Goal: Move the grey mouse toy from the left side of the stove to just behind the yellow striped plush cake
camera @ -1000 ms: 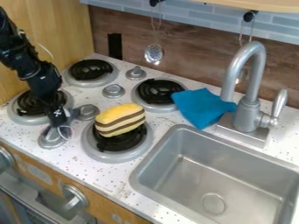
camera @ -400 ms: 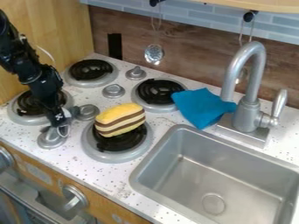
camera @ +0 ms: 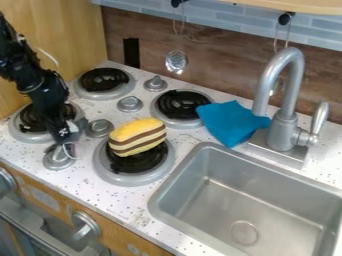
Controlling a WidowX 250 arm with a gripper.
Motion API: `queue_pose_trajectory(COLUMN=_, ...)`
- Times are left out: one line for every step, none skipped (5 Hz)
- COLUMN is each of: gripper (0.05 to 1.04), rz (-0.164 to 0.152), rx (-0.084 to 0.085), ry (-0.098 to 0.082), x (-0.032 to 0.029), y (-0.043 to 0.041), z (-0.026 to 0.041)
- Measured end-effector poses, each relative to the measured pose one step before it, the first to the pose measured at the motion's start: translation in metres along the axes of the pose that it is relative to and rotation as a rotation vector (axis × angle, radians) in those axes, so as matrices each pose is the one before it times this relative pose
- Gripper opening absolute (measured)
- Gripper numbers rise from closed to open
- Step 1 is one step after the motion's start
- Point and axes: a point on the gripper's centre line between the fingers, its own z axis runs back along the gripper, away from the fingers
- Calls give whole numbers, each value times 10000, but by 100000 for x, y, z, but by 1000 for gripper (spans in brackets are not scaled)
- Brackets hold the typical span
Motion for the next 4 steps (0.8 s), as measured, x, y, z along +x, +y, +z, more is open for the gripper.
queue_pose_trajectory(gripper=499, rz=-27, rx=9, ry=-340, x=601, y=0, z=1235)
queue_pose_trajectory(gripper=499, rz=-101, rx=39, ry=-212, x=331, y=-65, z=859)
queue_pose_trajectory(gripper=499, rz=-83, rx=-87, ry=-295, x=587, y=-382, z=843)
queue_pose_trajectory(gripper=499, rz=-199, rx=-278, ry=-371, x=1870, y=-1236, z=225)
